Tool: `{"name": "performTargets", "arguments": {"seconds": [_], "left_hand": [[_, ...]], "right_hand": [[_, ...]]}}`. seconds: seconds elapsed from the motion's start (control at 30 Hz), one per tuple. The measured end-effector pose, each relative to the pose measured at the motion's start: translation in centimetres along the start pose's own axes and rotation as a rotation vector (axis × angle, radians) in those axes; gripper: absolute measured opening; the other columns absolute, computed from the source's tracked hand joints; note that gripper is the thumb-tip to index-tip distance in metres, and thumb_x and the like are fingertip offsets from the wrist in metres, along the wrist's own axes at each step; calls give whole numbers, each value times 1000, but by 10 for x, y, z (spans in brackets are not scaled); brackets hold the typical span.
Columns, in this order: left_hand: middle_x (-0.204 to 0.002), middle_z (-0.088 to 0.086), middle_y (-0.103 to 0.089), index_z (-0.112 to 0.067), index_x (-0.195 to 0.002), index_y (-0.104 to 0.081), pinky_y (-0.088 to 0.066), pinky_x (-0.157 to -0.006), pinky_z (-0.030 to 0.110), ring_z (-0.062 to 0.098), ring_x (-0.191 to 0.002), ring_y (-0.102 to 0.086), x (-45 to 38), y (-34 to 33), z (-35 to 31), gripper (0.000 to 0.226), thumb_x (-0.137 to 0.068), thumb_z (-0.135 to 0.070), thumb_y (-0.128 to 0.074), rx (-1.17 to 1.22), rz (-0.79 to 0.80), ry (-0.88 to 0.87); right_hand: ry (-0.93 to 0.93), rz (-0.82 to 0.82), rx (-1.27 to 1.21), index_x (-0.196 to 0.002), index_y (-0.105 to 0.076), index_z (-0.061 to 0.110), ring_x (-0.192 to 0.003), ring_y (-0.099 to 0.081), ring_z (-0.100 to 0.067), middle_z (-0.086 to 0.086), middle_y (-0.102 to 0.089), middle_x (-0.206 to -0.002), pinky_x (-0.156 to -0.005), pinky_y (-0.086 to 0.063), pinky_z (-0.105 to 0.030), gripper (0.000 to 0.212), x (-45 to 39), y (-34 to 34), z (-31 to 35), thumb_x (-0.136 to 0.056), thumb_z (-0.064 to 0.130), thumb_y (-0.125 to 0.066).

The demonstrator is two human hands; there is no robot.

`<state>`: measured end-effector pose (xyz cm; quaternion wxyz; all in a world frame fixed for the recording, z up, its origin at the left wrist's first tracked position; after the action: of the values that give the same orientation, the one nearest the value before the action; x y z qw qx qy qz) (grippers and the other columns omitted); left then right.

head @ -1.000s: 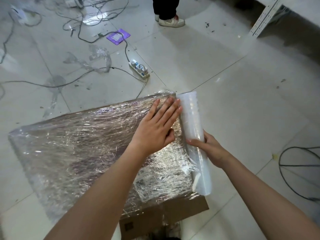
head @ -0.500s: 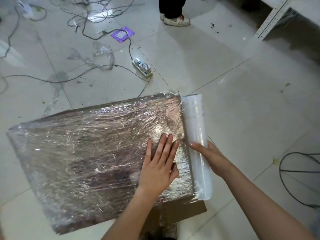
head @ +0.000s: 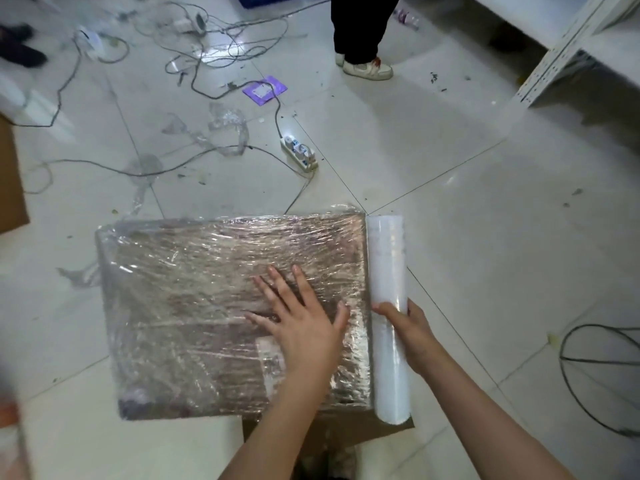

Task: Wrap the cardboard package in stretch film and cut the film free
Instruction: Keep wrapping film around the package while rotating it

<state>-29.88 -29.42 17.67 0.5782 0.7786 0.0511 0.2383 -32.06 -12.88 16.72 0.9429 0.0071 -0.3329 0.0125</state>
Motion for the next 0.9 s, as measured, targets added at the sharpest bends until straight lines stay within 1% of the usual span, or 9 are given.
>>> {"name": "performTargets", "arguments": {"seconds": [0.07, 0.13, 0.27, 0.33, 0.43, 0.5, 0.57, 0.73, 0.9], "left_hand": [[-143, 17, 46, -16, -137, 42, 7, -106, 73, 39, -134, 38, -4, 7, 2, 93, -69, -73, 14, 6, 19, -22], [-145, 18, 44, -14, -138, 41, 7, -106, 72, 39, -134, 38, -6, 14, 6, 96, -68, -74, 14, 22, 44, -31], [-143, 21, 44, -11, -134, 43, 8, -106, 71, 40, -133, 39, 3, 27, 13, 102, -65, -78, 11, 60, 51, -26], [-143, 20, 45, -10, -135, 41, 10, -106, 70, 39, -132, 41, 8, 33, 13, 105, -65, -81, 5, 132, 27, -16], [-142, 18, 46, -11, -138, 37, 13, -107, 67, 37, -134, 40, 16, 44, 9, 108, -67, -83, -3, 228, -19, -24], [-141, 15, 47, -14, -138, 35, 17, -107, 62, 34, -134, 40, 21, 51, 5, 108, -67, -83, -8, 287, -46, -55], [-142, 12, 46, -16, -140, 33, 18, -108, 58, 31, -136, 39, 24, 58, 1, 108, -68, -83, -11, 346, -61, -96], [-151, 11, 37, -13, -146, 27, 4, -118, 49, 25, -140, 32, 34, 71, 6, 116, -73, -86, -25, 445, 3, -113], [-155, 8, 30, -13, -149, 21, -7, -119, 47, 26, -145, 18, 35, 97, 16, 104, -87, -64, -46, 438, 103, -100]], "right_hand": [[-8, -32, -13, -96, -61, 15, -68, -63, -22, -8, -67, -82, -60, -50, -31, 47, 6, -6, 2, -57, 34, -78], [-3, -49, -12, -95, -61, 17, -70, -64, -23, -8, -67, -85, -61, -50, -31, 49, 11, -10, 7, -53, 37, -76], [59, -24, 34, -87, -59, 20, -72, -63, -21, -5, -66, -85, -61, -49, -30, 30, 22, -17, 27, -66, 25, -79], [110, -12, 87, -86, -59, 20, -71, -62, -16, -2, -65, -83, -60, -48, -26, 27, 28, -20, 39, -69, 23, -80], [187, -22, 155, -82, -59, 22, -64, -60, -4, 4, -63, -77, -53, -45, -13, 25, 40, -18, 61, -71, 19, -80], [240, -47, 210, -81, -58, 23, -65, -58, -4, 5, -63, -77, -49, -41, -7, 23, 52, -15, 75, -74, 15, -78], [296, -86, 266, -83, -59, 24, -68, -59, -5, 5, -63, -79, -49, -42, -7, 23, 64, -10, 87, -74, 14, -78], [341, -204, 433, -100, -55, 29, -80, -58, -5, 13, -59, -89, -64, -50, -22, 44, 93, -17, 93, -66, 34, -82], [293, -212, 446, -107, -55, 23, -86, -60, -10, 7, -61, -95, -65, -49, -22, 55, 107, -38, 86, -65, 47, -81]]}}
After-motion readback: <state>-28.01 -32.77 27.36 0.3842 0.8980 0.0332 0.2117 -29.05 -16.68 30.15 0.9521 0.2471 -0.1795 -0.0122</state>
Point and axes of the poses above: each hand's wrist, its own x-axis away from the middle knuckle, its own y-axis out of the back of the hand, z = x × y, the point moved 4 cm from there along -x, towards the middle knuckle
